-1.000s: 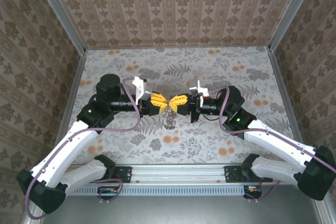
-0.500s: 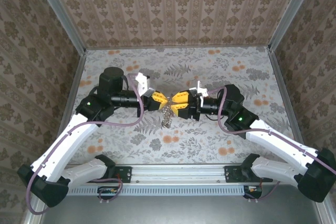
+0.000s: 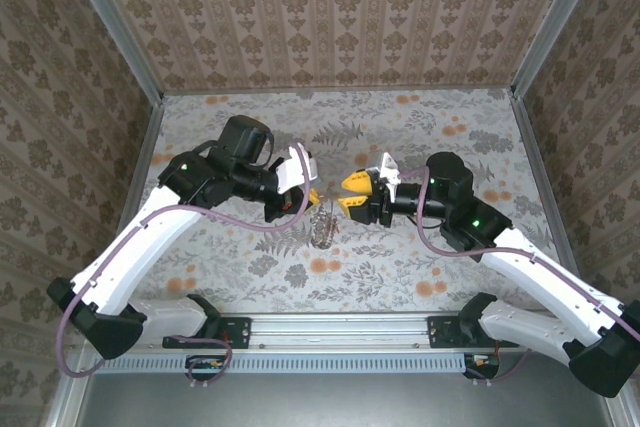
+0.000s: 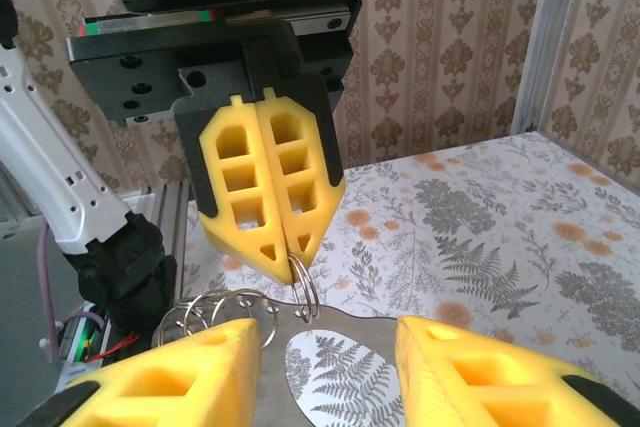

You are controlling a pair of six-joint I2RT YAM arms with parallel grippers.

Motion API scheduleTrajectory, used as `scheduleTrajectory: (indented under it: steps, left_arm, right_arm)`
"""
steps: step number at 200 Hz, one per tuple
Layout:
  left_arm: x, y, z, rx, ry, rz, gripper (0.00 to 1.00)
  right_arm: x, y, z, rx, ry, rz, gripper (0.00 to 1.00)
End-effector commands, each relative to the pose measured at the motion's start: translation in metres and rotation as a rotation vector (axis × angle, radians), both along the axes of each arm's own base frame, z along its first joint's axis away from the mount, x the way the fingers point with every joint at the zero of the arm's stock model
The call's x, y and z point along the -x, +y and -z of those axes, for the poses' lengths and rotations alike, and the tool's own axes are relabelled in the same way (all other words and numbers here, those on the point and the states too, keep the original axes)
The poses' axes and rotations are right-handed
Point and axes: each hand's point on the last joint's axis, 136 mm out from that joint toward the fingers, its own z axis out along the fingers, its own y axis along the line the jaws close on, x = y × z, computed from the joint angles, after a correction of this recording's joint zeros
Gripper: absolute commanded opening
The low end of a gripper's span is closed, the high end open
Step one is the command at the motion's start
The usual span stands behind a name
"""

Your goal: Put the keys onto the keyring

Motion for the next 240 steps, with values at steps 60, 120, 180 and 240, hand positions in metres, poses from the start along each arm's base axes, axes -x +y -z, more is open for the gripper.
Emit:
scheduleTrajectory:
  steps: [60, 120, 180, 240]
  left_arm:
    - [0.017, 0.002, -0.002, -0.048, 0.035, 0.085, 0.0]
    - [0.019, -0.001, -0.002, -0.043, 0.042, 0.105, 0.0]
    - [0.021, -0.005, -0.005, -0.026, 0.054, 0.126, 0.0]
    - [0.022, -0.006, -0.006, -0.019, 0.046, 0.124, 0.0]
  right_arm:
    - [0.014, 0.012, 0.001, 0.039, 0.018, -0.125, 0.39]
    - [0.018, 0.028, 0.002, 0.046, 0.023, -0.192, 0.37]
    - [0.018, 0.033, 0.01, 0.072, 0.037, -0.211, 0.32]
    - [0.018, 0.036, 0.013, 0.077, 0.037, -0.22, 0.18]
